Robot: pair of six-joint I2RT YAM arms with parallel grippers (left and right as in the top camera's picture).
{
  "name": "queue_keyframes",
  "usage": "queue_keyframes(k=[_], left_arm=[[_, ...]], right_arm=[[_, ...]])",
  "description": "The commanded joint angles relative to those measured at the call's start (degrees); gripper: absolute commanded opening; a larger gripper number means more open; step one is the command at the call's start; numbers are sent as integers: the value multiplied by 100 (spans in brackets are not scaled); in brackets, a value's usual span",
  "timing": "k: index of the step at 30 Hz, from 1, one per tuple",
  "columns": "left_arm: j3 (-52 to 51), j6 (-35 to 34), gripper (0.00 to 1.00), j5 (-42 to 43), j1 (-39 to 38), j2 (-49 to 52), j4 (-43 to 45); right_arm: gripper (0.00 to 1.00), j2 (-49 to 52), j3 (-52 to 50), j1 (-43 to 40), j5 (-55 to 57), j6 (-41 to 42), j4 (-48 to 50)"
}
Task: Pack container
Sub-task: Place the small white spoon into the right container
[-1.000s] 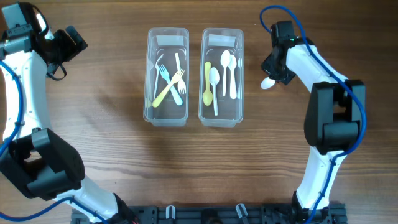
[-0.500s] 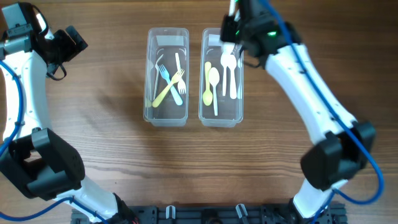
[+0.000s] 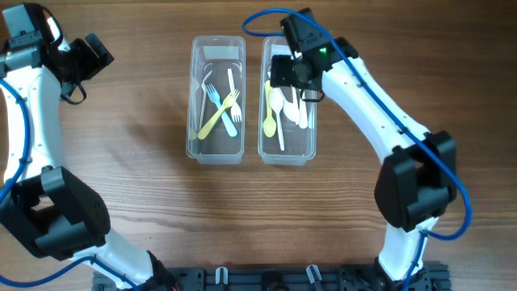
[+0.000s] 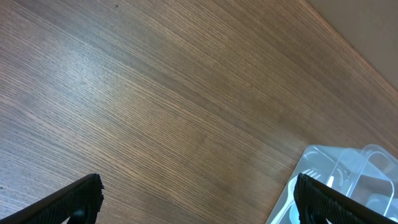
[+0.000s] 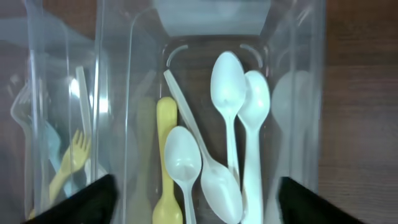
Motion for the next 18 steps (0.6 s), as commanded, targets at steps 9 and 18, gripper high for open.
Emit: queue_keyframes(k=[9,18], left_arm=[[59,-28,100,-13,26,-153,13],[59,-28,100,-13,26,-153,13]], right_arm=[[100,-2524,380,-1644,815,-2988,-138],[100,-2485,367,-1746,815,-3587,-262]])
